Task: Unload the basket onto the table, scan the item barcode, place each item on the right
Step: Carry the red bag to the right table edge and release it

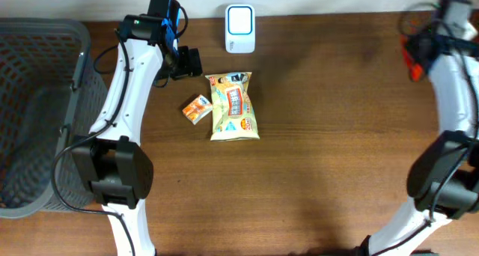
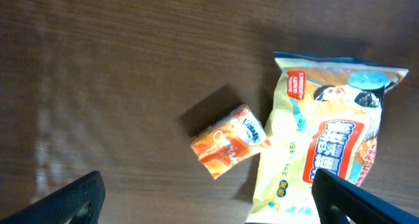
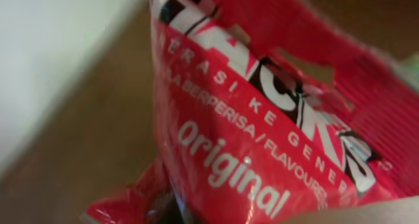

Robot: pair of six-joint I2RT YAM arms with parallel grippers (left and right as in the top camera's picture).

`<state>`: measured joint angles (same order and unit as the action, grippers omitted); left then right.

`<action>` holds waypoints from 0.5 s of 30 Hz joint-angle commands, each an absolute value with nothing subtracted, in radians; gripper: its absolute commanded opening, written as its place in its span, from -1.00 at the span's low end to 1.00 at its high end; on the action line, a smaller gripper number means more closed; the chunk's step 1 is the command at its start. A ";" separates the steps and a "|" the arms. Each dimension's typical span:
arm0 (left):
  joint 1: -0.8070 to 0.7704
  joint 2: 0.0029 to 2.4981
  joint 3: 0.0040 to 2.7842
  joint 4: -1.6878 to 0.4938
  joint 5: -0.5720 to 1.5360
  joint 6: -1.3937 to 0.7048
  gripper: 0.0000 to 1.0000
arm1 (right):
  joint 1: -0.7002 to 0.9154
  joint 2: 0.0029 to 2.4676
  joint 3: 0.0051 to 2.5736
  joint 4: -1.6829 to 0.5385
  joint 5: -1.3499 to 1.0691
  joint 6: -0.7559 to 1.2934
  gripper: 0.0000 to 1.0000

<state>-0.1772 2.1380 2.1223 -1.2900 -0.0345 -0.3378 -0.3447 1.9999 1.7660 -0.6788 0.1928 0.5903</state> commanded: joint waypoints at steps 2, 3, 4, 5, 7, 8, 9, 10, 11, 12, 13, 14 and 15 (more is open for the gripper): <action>-0.176 2.148 2.125 -1.287 -0.042 -0.348 0.98 | -0.526 2.041 1.765 -0.810 0.196 0.583 -0.91; -0.176 2.148 2.125 -1.287 -0.042 -0.348 0.99 | -0.548 2.055 1.765 -0.833 0.196 0.583 -0.90; -0.175 2.148 2.125 -1.287 -0.042 -0.348 0.98 | -0.564 2.072 1.765 -0.842 0.196 0.582 -0.27; -0.176 2.148 2.125 -1.287 -0.042 -0.348 0.98 | -0.564 2.074 1.765 -0.845 0.196 0.579 0.79; -0.176 2.148 2.125 -1.287 -0.042 -0.348 0.98 | -0.563 2.063 1.766 -0.885 0.191 0.580 0.97; -0.176 2.148 2.125 -1.287 -0.042 -0.348 0.98 | -0.563 2.047 1.766 -0.908 0.179 0.580 0.97; -0.176 2.148 2.125 -1.287 -0.042 -0.348 0.99 | -0.563 2.006 1.766 -0.939 0.093 0.579 0.97; -0.176 2.148 2.125 -1.287 -0.042 -0.348 0.98 | -0.559 1.963 1.766 -0.962 -0.132 0.555 0.97; -0.176 2.148 2.125 -1.287 -0.042 -0.348 0.98 | -0.539 1.941 1.766 -0.950 -0.462 0.407 0.97; -0.176 2.148 2.125 -1.287 -0.042 -0.348 0.98 | -0.492 1.942 1.766 -0.944 -0.704 0.236 0.97; -0.176 2.148 2.125 -1.287 -0.042 -0.348 0.98 | -0.376 1.955 1.765 -1.003 -0.785 0.034 0.97; -0.176 2.148 2.125 -1.287 -0.042 -0.348 0.99 | -0.290 1.970 1.764 -1.038 -0.750 -0.019 0.97; -0.176 2.148 2.125 -1.287 -0.042 -0.348 0.98 | -0.175 1.993 1.754 -1.049 -0.693 -0.030 0.97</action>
<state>-0.1772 2.1380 2.1223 -1.2888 -0.0345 -0.3378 -0.3511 1.9663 1.7683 -1.0279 -0.6369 0.1390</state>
